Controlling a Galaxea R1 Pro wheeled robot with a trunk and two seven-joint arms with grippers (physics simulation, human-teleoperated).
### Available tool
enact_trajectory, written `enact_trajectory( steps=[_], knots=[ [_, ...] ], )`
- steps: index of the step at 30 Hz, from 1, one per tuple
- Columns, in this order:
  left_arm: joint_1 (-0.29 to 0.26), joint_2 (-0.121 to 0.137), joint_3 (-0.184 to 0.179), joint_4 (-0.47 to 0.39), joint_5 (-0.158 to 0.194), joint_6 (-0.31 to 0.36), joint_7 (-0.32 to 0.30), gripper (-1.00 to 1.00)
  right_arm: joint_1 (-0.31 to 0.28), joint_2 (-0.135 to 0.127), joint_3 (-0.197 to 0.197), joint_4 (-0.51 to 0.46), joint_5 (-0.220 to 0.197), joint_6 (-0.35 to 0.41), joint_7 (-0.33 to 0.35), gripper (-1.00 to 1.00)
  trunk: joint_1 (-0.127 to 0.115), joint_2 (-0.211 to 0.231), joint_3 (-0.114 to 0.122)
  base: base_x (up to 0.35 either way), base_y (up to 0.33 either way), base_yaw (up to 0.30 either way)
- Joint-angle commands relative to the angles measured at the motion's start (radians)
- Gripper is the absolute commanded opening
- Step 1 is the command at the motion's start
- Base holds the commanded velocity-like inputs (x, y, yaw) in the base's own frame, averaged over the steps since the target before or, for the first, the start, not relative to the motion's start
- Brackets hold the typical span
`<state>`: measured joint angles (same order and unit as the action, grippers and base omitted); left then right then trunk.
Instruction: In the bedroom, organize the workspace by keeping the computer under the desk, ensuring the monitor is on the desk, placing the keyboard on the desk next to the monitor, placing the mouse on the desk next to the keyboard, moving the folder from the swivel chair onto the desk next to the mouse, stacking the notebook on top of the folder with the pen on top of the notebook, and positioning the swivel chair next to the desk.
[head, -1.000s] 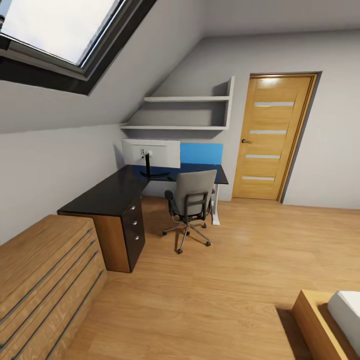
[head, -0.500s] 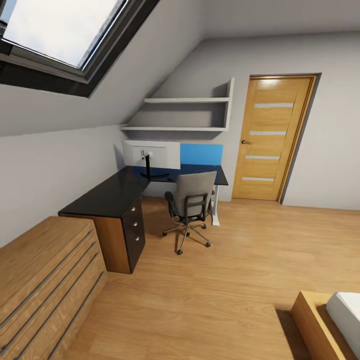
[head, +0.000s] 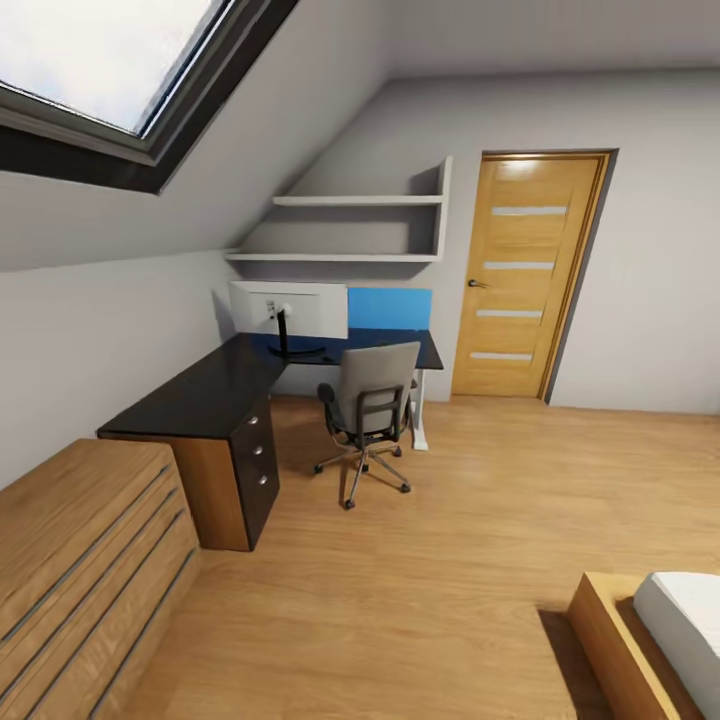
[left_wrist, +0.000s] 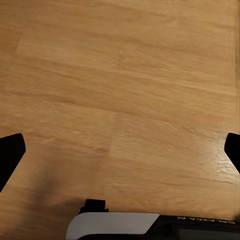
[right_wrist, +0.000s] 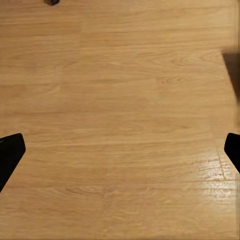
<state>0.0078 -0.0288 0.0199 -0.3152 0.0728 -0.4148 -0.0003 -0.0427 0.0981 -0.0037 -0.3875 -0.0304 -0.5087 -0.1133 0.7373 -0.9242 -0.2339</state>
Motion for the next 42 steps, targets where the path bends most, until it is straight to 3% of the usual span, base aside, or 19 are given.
enact_trajectory(
  steps=[1,17,25,28,42],
  knots=[
    [0.001,-0.001,0.002,0.000,0.006,-0.002,-0.001,1.00,-0.001,0.000,0.000,0.001,-0.003,-0.003,-0.001,1.00,0.000,-0.001,-0.001,0.031,0.000,-0.241],
    [0.001,-0.002,0.002,0.008,0.005,-0.007,-0.001,1.00,-0.001,0.000,0.001,0.001,-0.002,-0.004,0.000,1.00,0.000,-0.001,-0.007,0.259,0.000,-0.237],
    [0.000,-0.002,0.002,0.008,0.005,-0.007,-0.001,1.00,-0.001,-0.003,-0.001,0.001,-0.002,-0.004,0.000,1.00,0.000,-0.001,-0.009,0.326,0.000,-0.038],
    [0.000,-0.002,0.002,0.008,0.005,-0.007,-0.001,1.00,-0.001,-0.022,-0.001,0.002,-0.002,-0.026,0.001,1.00,0.000,-0.001,-0.009,0.328,0.000,-0.001],
    [0.001,-0.001,0.003,0.011,0.005,-0.006,-0.001,1.00,-0.001,-0.023,-0.001,0.002,-0.002,-0.031,0.001,1.00,0.000,-0.001,-0.009,0.328,-0.002,0.000]
  ],
)
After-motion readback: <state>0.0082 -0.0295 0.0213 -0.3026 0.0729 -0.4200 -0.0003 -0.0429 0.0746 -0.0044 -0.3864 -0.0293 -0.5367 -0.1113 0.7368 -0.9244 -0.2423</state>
